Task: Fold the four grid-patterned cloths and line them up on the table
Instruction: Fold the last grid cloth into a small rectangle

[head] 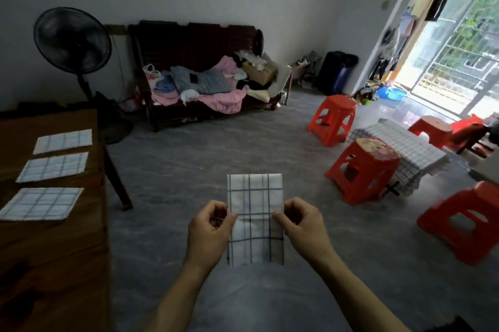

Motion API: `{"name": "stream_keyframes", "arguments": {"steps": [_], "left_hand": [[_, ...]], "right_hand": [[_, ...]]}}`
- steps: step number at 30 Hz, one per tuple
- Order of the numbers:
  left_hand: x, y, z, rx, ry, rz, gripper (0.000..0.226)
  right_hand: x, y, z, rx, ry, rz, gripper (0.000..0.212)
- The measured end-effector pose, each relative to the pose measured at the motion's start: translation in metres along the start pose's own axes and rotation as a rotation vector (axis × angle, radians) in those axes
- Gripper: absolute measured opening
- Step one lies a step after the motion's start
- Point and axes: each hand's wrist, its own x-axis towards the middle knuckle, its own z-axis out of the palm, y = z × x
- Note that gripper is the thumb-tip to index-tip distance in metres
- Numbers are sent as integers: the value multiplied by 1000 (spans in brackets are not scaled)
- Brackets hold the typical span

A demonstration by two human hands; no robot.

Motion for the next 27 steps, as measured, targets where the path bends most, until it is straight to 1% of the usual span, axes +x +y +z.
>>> {"name": "stream_keyframes", "arguments": {"steps": [4, 9, 14, 19, 22, 24, 27], "left_hand": [[43, -11, -22, -15, 107, -38, 16], [66, -23, -66, 48, 288, -106, 19], [88, -34, -101, 102, 487, -191, 13], [120, -38, -94, 138, 644, -279, 6], [146, -38, -77, 88, 790, -348, 5], [160, -34, -66, 72, 856, -387, 4], [176, -26, -62, 98, 943, -405, 5]], "right_hand": [[64, -16, 30, -41, -92, -36, 11], [113, -31, 99, -11, -245, -103, 15], [162, -46, 154, 38, -449, -162, 9], [221, -46, 183, 120, -601, -244, 11], [263, -43, 193, 129, -709, -276, 12], [287, -46, 197, 131, -777, -296, 12], [316, -56, 207, 153, -887, -333, 12]]}}
